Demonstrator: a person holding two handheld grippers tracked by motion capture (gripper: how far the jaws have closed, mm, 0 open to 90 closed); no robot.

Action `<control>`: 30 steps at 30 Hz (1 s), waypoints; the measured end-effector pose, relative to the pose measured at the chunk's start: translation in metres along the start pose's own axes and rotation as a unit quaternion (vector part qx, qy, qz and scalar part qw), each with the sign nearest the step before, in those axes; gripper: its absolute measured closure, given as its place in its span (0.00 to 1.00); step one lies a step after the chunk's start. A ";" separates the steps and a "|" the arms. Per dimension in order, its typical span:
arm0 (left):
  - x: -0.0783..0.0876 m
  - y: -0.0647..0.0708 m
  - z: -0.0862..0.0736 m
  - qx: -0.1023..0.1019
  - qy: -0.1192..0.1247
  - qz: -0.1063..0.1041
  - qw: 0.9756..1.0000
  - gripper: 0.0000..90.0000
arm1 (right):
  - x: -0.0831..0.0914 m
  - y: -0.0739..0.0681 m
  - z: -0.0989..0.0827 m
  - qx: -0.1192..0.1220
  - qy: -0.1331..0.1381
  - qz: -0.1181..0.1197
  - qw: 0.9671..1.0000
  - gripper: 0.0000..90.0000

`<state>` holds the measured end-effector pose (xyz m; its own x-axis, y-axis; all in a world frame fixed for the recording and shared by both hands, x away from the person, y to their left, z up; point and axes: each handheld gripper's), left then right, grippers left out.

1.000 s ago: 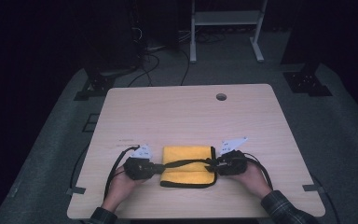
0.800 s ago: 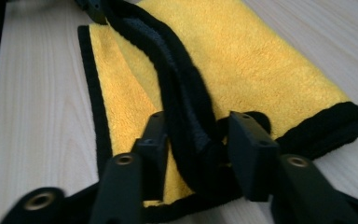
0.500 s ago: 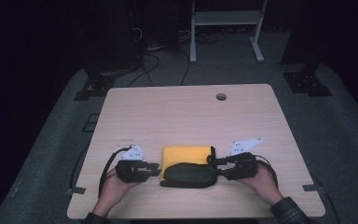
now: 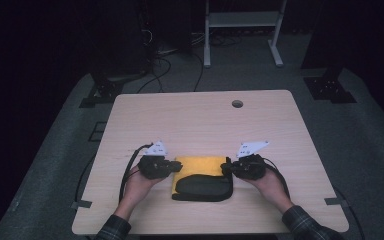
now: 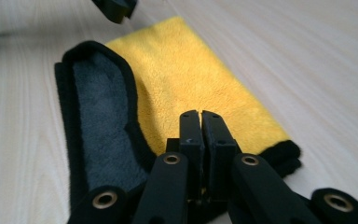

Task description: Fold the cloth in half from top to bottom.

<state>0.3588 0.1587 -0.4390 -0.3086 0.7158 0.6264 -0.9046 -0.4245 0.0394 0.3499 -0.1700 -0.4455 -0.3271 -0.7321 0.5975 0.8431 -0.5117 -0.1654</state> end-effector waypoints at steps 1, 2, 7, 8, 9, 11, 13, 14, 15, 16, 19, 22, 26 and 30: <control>-0.006 -0.001 0.000 0.003 -0.005 -0.004 1.000 0.90 | -0.005 0.001 0.000 -0.003 -0.006 0.003 1.000 0.97; -0.011 -0.001 -0.001 0.002 -0.011 -0.009 1.000 0.90 | -0.010 0.001 -0.001 -0.001 -0.013 0.006 1.000 0.97; -0.021 0.010 -0.007 -0.002 -0.030 -0.037 0.999 0.90 | -0.019 -0.006 -0.005 0.016 -0.047 0.021 0.999 0.97; -0.021 0.012 -0.008 -0.001 -0.030 -0.040 0.999 0.90 | -0.017 -0.008 -0.006 0.016 -0.051 0.025 0.998 0.97; -0.019 0.016 -0.011 -0.003 -0.030 -0.043 0.999 0.90 | -0.016 -0.009 -0.006 0.016 -0.052 0.029 0.998 0.96; -0.014 0.022 -0.015 -0.006 -0.036 -0.052 0.998 0.90 | -0.011 -0.014 -0.009 0.013 -0.050 0.040 0.998 0.96; -0.010 0.028 -0.020 -0.006 -0.039 -0.053 0.998 0.90 | -0.008 -0.020 -0.014 0.016 -0.057 0.047 0.997 0.96; -0.007 0.030 -0.022 -0.010 -0.044 -0.053 0.998 0.89 | -0.006 -0.022 -0.016 0.019 -0.059 0.049 0.997 0.95; -0.006 0.033 -0.024 -0.009 -0.044 -0.053 0.998 0.89 | -0.005 -0.025 -0.017 0.018 -0.060 0.050 0.997 0.95; -0.004 0.035 -0.026 -0.010 -0.045 -0.053 0.998 0.88 | -0.003 -0.027 -0.019 0.019 -0.061 0.051 0.997 0.95; 0.001 0.042 -0.030 -0.019 -0.050 -0.045 0.998 0.86 | 0.001 -0.032 -0.025 0.022 -0.069 0.052 0.996 0.95; 0.000 0.047 -0.032 -0.022 -0.053 -0.042 0.997 0.84 | 0.004 -0.037 -0.032 0.025 -0.075 0.052 0.996 0.93; 0.004 0.047 -0.031 -0.016 -0.046 -0.037 0.998 0.71 | 0.012 -0.039 -0.033 0.023 -0.067 0.048 0.996 0.87; 0.013 0.046 -0.031 0.003 -0.027 -0.016 0.999 0.50 | 0.023 -0.034 -0.030 0.019 -0.041 0.031 0.999 0.72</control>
<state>0.3041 0.1656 -0.4534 -0.2627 0.6982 0.6659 -0.9121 -0.4048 0.0646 0.3008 -0.1827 -0.4497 -0.2397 -0.7218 0.6493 0.8768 -0.4480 -0.1744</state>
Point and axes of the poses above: each handheld gripper's, and its own axes: x roughly backward along the jaws, z roughly out of its top, y roughly to its right, and after that the axes turned 5 degrees about -x, right-handed
